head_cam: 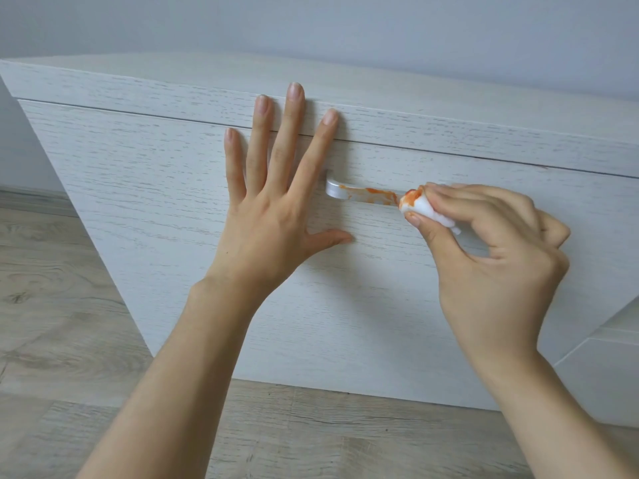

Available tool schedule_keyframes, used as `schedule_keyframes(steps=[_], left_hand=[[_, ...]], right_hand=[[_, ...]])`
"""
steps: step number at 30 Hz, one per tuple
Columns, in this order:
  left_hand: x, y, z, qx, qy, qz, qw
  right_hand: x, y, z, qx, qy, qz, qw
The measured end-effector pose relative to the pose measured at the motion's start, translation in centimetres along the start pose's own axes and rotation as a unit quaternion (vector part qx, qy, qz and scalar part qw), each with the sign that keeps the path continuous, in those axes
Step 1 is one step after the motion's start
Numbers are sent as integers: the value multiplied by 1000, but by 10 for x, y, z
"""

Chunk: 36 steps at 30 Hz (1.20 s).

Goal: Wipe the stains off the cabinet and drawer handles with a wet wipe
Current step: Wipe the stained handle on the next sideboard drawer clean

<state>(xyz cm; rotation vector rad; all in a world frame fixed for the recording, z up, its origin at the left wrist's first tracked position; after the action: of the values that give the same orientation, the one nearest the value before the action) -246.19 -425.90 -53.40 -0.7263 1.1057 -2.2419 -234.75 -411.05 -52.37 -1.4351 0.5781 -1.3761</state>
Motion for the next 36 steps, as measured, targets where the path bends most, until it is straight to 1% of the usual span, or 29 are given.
schedule_keyframes(steps=[6,10,15,19,23,28,31,36], left_hand=[[0,0,0,-1,5,-3,1000],[2,0,0,-5,-2,-2,1000],[1,0,-1,-6,-1,-7,1000],[1,0,-2,-7,-1,-8,1000],[1,0,-1,-9,-12,-13,1000],[-1,8,-4,-18,-19,-17,1000],[-1,9,-6,-23,-21,-18,999],[-1,9,-9,-29,-30,-15,999]], right_hand=[[3,-3,-4,-1,18,31,999],[1,-2,-5,-17,13,20,1000],[1,-3,-4,-13,18,36,999],[2,-3,-8,1,-5,19,1000],[-5,-7,2,-3,-54,-37,998],[-1,-5,-3,13,-72,-22,997],[-3,-3,-4,18,-61,-15,998],[3,-2,-10,6,-52,9,999]])
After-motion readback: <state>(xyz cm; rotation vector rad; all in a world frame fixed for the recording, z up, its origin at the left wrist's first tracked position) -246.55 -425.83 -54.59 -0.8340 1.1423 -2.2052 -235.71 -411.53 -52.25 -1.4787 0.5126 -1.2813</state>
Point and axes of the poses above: each hand's wrist, its own y-axis away from the middle knuckle, its own z-axis out of the back of the hand, x = y × z, the point moved 5 cm from there along -y, towards the middle knuckle, and after that the axes turned 14 degrees about -z, right-handed, at the moved point
